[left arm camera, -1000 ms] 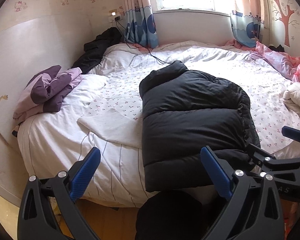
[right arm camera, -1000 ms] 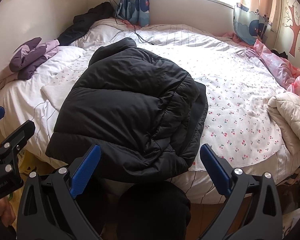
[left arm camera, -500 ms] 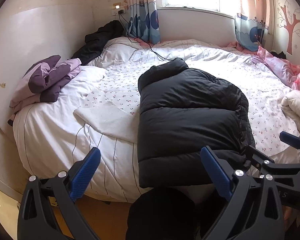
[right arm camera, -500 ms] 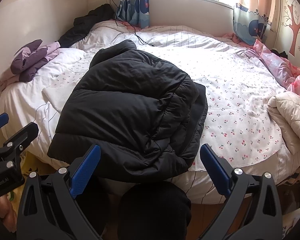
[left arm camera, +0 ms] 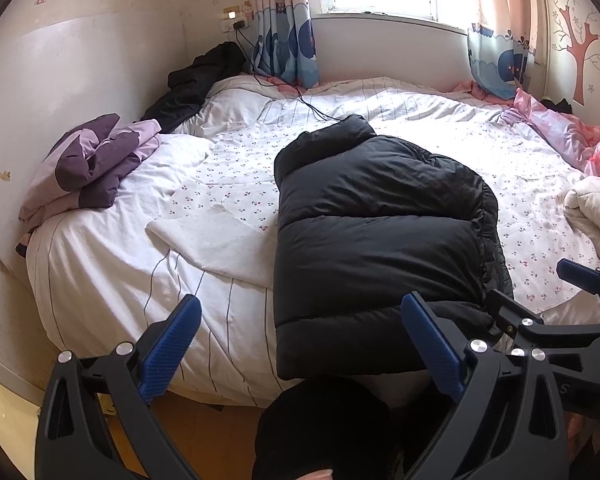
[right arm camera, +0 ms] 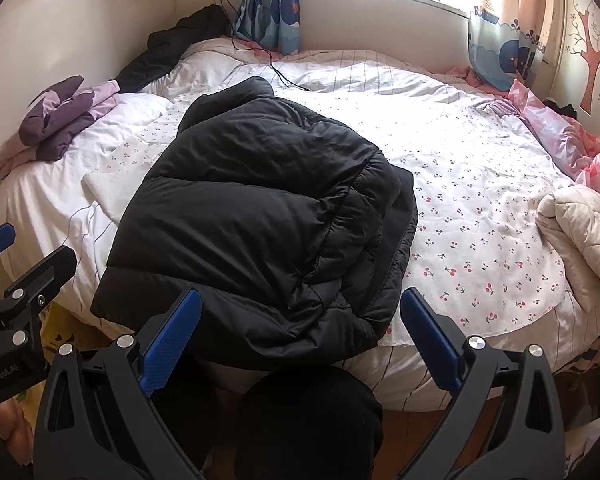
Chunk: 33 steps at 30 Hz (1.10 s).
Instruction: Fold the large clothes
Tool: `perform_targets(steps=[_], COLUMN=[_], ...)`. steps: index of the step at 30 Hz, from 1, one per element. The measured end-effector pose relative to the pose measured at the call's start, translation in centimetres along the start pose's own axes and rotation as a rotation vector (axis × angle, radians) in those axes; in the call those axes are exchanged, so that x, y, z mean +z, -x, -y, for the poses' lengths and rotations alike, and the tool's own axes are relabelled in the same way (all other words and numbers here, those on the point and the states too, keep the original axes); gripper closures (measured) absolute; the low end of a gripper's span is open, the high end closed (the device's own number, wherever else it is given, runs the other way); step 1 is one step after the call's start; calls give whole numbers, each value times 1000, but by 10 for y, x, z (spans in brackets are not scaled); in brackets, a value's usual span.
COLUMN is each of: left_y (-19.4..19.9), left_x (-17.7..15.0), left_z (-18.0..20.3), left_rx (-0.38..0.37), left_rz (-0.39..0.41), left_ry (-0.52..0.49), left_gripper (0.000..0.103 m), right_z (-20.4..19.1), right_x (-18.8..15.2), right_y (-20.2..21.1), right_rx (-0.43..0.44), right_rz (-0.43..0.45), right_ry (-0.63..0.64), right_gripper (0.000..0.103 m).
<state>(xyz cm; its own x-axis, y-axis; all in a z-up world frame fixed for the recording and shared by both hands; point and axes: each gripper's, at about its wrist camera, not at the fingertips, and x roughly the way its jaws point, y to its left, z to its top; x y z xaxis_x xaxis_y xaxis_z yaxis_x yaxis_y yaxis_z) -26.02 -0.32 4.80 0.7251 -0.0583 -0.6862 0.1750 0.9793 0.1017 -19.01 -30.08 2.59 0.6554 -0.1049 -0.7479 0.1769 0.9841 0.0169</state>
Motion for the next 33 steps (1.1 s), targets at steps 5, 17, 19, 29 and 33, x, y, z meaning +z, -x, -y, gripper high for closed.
perform_targets(steps=[5,17,19,29,33], left_y=[-3,-11,-13,-22,-24], left_x=[2,3,3,6,5], left_z=[-1,1,2,2,6], left_rx=[-1,-5,-5,-30,-23], left_rz=[-6,-21,-24,-62,-63], left_ry=[7,-2,-5,2,-8], left_gripper=[7,7,7,7,7], right_z=[0,2,3,13,15], right_x=[3,6,6,7,7], right_y=[-3,-10,-11,-19,-21], right_rx=[0,2,-1,-8,-6], right_rz=[1,-4,-6,-15,-18], right_ry=[13,16,16,2,-3], right_gripper=[7,7,7,7,7])
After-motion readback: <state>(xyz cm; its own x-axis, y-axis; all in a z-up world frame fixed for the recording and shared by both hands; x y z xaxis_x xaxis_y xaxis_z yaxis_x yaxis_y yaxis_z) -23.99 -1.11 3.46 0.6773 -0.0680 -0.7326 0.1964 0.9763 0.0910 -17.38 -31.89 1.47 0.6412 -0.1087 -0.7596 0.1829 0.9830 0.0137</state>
